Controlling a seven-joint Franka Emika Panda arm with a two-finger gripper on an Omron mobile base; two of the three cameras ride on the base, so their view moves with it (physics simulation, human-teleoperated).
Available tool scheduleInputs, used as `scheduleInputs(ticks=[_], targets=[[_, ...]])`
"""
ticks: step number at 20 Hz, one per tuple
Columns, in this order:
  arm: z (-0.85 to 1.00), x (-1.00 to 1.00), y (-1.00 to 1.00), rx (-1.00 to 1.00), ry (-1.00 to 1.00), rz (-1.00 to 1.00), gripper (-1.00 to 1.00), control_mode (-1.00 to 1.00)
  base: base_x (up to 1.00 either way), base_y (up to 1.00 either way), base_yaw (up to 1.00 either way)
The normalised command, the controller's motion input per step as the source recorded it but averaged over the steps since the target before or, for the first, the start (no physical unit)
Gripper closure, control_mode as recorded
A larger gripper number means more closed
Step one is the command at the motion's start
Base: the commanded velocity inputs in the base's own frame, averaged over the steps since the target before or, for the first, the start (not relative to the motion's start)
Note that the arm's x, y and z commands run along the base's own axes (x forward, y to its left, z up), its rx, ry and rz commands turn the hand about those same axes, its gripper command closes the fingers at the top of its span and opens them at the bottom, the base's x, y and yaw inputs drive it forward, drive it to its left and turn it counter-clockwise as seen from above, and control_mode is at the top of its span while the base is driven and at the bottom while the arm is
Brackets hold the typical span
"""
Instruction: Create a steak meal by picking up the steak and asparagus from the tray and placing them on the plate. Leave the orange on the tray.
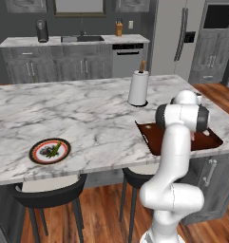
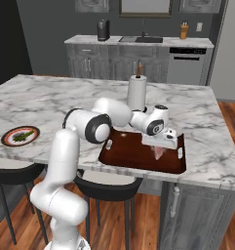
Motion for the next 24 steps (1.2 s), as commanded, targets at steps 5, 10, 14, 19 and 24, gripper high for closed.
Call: scheduleInputs(ticks=[5, 10, 14, 19, 24], targets=[[0.61, -0.35, 0.39, 0.0, -0.18, 0.06, 1.0, -1.0, 0.0, 0.0, 0.0], [0.76, -0.36, 0.6, -0.01, -0.17, 0.19, 1.0, -1.0, 0.0, 0.0, 0.0], [0.48, -0.29, 0.81, -0.03, -0.12, 0.27, 1.0, -1.0, 0.0, 0.0, 0.0], [0.53, -0.09, 0.95, -0.07, -0.08, 0.31, 1.0, -1.0, 0.0, 0.0, 0.0], [0.6, 0.0, 1.0, -0.13, -0.03, 0.34, 1.0, -1.0, 0.0, 0.0, 0.0]])
